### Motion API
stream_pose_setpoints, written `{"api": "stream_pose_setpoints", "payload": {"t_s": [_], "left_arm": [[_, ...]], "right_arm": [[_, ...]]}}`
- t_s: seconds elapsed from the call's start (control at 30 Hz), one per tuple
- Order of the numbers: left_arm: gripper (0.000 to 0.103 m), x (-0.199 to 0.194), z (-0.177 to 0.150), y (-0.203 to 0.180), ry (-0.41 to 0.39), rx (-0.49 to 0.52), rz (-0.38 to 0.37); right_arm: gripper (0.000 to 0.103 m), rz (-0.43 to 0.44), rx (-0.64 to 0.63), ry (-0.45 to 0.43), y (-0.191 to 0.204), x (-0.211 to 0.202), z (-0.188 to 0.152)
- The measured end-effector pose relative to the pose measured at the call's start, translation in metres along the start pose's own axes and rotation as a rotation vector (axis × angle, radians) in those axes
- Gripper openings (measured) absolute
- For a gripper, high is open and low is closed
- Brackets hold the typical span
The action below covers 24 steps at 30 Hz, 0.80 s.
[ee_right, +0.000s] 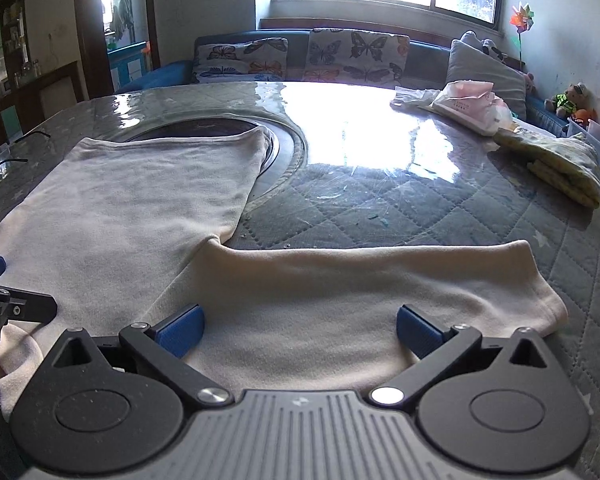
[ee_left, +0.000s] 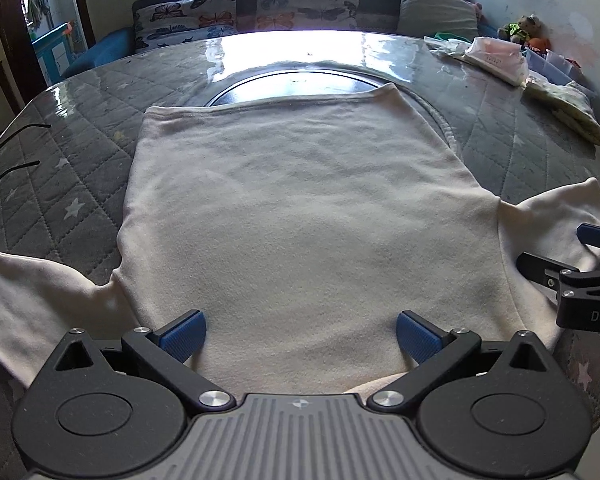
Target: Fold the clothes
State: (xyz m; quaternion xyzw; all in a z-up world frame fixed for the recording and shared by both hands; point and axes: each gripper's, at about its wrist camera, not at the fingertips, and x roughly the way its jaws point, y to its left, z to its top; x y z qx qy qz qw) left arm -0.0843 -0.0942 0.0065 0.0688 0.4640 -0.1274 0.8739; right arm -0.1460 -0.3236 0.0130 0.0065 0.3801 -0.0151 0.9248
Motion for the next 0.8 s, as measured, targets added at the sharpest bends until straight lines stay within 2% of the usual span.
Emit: {"api": "stream_pose_setpoints", "payload": {"t_s": [0.8], "left_arm": [[0.103, 0.0022, 0.0024, -0.0013, 0.012, -0.018, 0.019]], "right_arm": [[0.103, -0.003, 0.002, 0.003, -0.0007, 0.0009, 0.0012]]}}
